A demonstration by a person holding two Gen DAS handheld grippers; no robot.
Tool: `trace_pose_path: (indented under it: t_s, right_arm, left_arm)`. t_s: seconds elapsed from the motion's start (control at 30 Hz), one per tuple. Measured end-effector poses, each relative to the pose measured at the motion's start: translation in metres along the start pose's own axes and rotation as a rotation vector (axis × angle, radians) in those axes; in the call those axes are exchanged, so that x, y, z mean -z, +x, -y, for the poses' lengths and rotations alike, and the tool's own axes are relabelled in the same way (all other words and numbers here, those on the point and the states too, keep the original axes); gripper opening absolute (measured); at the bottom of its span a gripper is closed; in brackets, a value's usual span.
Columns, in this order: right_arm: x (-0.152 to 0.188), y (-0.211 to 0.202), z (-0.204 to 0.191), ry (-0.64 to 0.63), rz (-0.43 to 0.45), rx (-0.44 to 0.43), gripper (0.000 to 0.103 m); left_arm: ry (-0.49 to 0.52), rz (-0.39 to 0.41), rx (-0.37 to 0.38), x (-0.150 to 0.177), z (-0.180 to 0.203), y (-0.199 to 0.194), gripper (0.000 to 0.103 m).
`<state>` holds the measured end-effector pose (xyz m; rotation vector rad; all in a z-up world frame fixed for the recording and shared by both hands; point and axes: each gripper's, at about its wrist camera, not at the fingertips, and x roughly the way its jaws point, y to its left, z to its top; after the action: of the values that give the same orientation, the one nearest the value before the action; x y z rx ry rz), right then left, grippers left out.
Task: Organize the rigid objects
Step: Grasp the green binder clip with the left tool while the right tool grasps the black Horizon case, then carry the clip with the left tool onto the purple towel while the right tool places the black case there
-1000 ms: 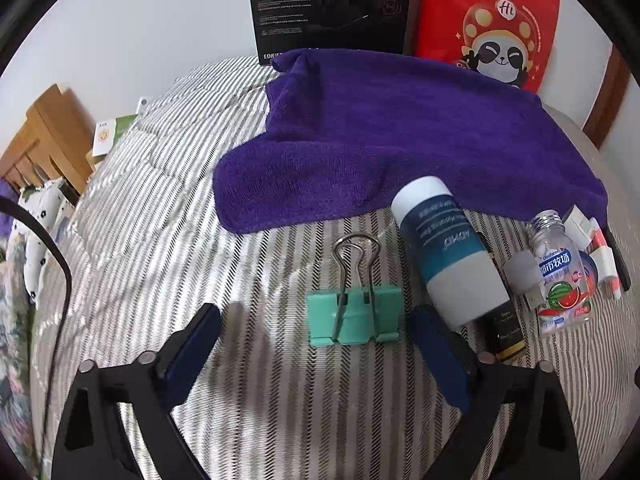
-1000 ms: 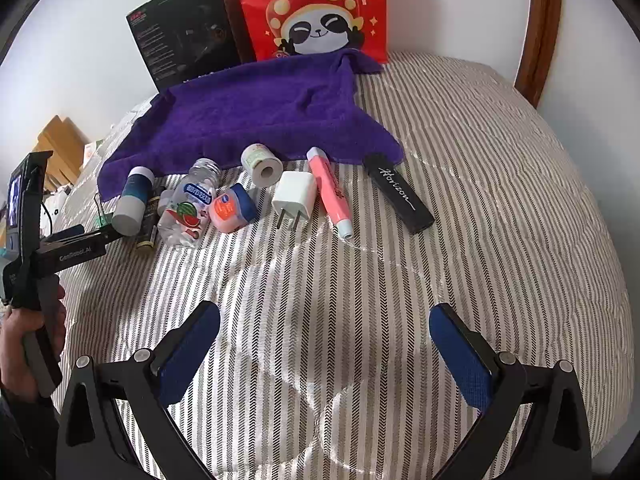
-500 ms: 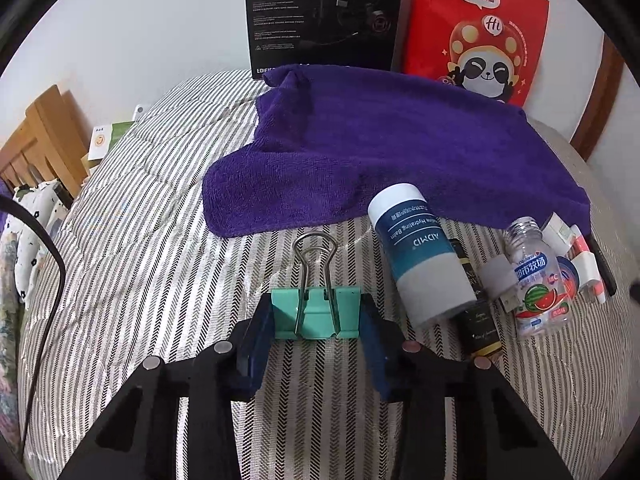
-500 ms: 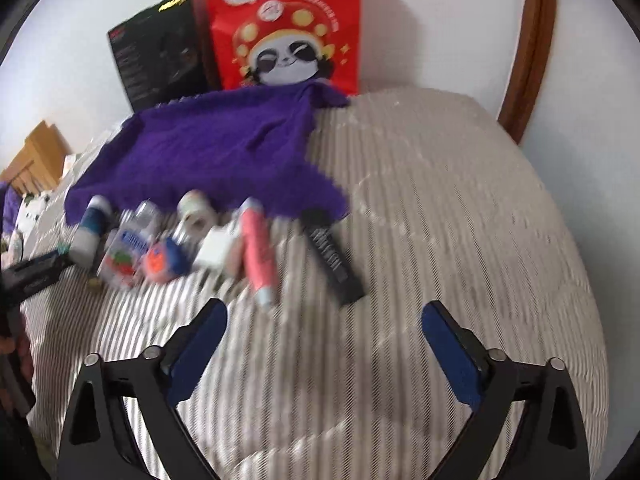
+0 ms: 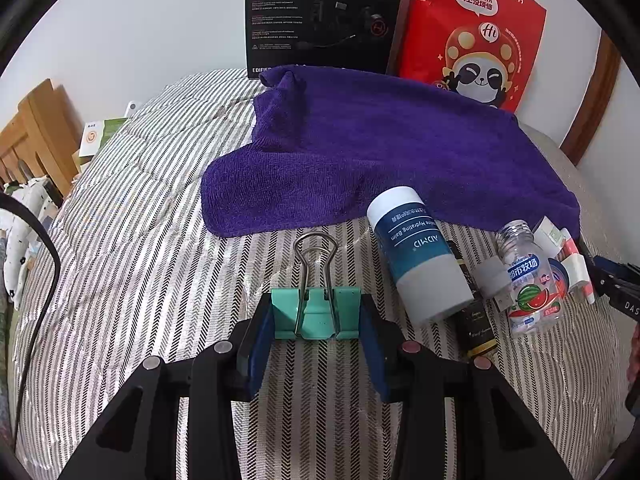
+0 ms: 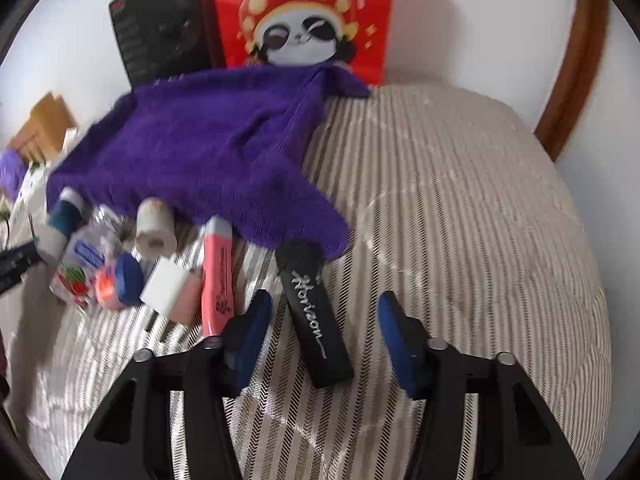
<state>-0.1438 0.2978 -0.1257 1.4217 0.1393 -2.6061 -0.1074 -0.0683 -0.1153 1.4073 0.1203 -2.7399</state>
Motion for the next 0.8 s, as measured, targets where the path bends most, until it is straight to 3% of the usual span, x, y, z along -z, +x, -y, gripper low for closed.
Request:
trace_pose_path:
  t_s: [0.2, 0.3, 0.8]
  right_arm:
    - [0.005, -0.002, -0.003, -0.031, 0.032, -0.022, 0.043]
    - [0.008, -0.005, -0.003, -0.030, 0.029, -0.035, 0.025]
    - [0.004, -0.026, -0.006, 0.040, 0.026, -0.052, 0.022]
  left_arm:
    - [0.000, 0.004, -0.003, -0.001, -0.003, 0.002, 0.039]
    - [-0.001, 0.005, -0.001, -0.001, -0.004, 0.003, 0.039]
    - [-0.031, 0.037, 0.042, -0.011, -0.025, -0.015, 0.039]
